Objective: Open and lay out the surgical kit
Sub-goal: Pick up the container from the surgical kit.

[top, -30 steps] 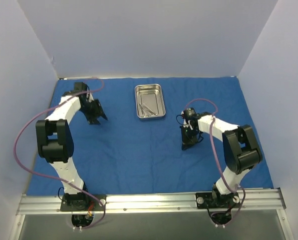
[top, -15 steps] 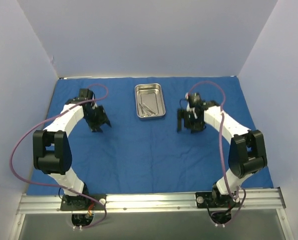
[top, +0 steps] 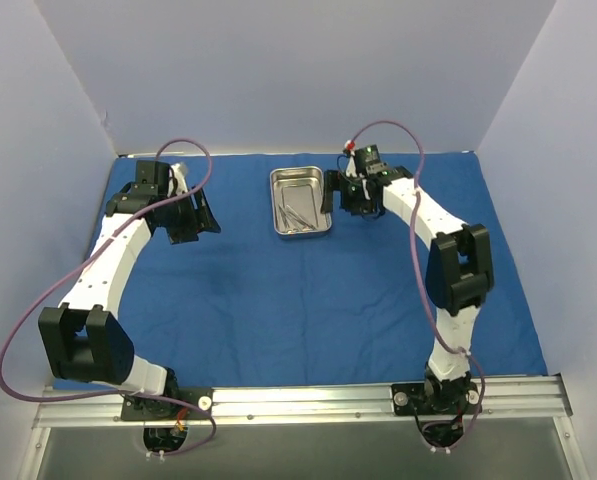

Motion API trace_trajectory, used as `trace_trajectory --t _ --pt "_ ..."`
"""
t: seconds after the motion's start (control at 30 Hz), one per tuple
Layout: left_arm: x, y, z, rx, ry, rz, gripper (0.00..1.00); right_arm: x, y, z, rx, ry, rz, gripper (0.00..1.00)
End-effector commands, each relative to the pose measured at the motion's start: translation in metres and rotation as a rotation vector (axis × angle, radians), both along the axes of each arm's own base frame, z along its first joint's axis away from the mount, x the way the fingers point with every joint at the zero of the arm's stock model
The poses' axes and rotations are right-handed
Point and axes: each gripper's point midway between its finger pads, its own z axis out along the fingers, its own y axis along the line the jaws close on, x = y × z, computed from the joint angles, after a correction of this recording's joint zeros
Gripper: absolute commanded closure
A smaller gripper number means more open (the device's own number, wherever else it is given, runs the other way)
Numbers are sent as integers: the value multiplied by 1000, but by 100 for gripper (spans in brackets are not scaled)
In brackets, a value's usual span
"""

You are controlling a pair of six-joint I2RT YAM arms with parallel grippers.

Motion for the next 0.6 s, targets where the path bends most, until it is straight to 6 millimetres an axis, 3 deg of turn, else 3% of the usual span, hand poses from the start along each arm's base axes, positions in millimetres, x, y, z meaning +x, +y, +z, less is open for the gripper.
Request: trace_trajectory --t 0.0,0.03,0.07,0.1,0.17,0.33,0.47,0.57 --pt "-31 -5 -12 22 64 -109 32 49 3 25 -73 -109 -13 11" --pt "-35 -7 -17 41 80 -131 32 68 9 46 -67 -165 -10 14" --pt "-38 -5 -22 51 91 -142 33 75 9 24 -101 -129 2 20" --pt "-41 -1 -29 76 94 -164 32 74 7 15 -130 -90 8 23" --pt "-42 6 -34 116 107 -156 32 91 5 11 -167 -94 -12 27" --pt "-35 -4 -34 65 108 -171 32 102 1 1 -193 -81 -49 36" --pt "-37 -8 -35 36 119 -190 37 106 1 -22 -204 -49 -26 50" --pt "-46 -6 -43 25 155 -197 38 102 3 -41 -206 -22 6 51"
